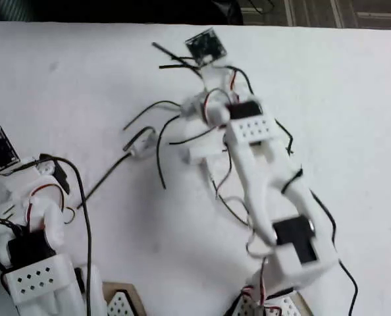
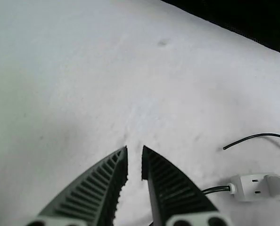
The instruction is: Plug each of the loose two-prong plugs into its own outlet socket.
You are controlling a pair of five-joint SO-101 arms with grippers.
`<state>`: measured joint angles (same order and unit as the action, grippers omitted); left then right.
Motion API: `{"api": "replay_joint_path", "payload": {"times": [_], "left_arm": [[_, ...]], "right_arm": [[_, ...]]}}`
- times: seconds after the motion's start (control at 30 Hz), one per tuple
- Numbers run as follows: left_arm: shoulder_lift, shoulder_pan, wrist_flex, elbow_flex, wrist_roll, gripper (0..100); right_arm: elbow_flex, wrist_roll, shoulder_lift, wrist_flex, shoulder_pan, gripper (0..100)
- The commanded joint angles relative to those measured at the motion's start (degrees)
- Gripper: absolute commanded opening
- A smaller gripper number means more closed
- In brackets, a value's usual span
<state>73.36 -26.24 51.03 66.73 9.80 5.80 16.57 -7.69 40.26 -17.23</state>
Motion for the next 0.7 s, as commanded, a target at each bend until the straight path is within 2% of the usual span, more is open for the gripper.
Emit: {"api": "replay_joint_path", "payload": {"times": [0.0, 0.07, 0.2, 0.27, 0.43, 0.57, 0.67], "left_arm": [[0.6, -0.6, -1.1, -0.4, 0.2, 8], [0.6, -0.4, -1.1, -0.4, 0.2, 8], [0.6, -0.3, -1.1, -0.3, 0.2, 8], [0.6, -0.3, -1.0, -0.3, 0.2, 8], [0.6, -0.3, -1.1, 0.1, 0.2, 8], [0.6, -0.6, -1.1, -0.3, 0.2, 8], [0.7, -0.5, 0.2, -2.4, -1.6, 7]], "right_arm": [[-10.2, 0.4, -5.8, 2.7, 1.9, 2.4], [-14.4, 0.4, -8.7, 7.7, 1.9, 3.7], [-22.4, 0.4, -9.4, 21.5, 1.5, 18.9], [-26.2, 0.4, -8.1, 29.8, 0.9, 22.4], [-29.2, 0.4, -2.7, 42.0, 0.8, 16.2], [-29.1, 0.4, 2.8, 51.3, 0.7, 1.9], [-28.4, 0.4, 7.3, 58.8, 0.5, 2.8]]}}
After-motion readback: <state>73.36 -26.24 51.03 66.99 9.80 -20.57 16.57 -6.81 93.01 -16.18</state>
